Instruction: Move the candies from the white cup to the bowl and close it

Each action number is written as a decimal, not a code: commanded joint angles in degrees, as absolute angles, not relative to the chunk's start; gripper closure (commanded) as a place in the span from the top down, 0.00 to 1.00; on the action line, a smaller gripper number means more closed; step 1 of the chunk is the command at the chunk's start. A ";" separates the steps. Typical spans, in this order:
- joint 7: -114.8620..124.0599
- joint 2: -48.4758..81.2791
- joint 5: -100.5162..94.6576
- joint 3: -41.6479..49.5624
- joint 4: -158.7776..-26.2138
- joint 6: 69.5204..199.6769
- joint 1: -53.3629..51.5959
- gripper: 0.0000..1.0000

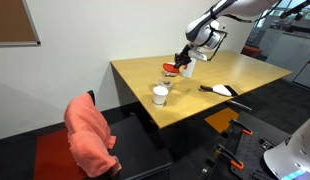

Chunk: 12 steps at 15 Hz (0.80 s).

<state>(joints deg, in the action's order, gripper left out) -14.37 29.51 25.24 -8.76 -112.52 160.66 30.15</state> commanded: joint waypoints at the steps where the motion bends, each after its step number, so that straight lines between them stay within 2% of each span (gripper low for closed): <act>1: -14.98 29.53 26.24 -7.64 -112.32 160.38 29.04 0.25; 3: -14.95 29.68 26.20 -7.49 -112.26 160.39 29.08 0.25; 4: -14.95 29.68 26.19 -7.46 -112.26 160.39 29.08 0.06; 12: -9.96 28.86 25.34 -4.70 -115.41 162.55 24.35 0.06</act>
<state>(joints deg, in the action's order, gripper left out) -12.65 29.90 25.24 -6.48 -113.41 160.67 27.01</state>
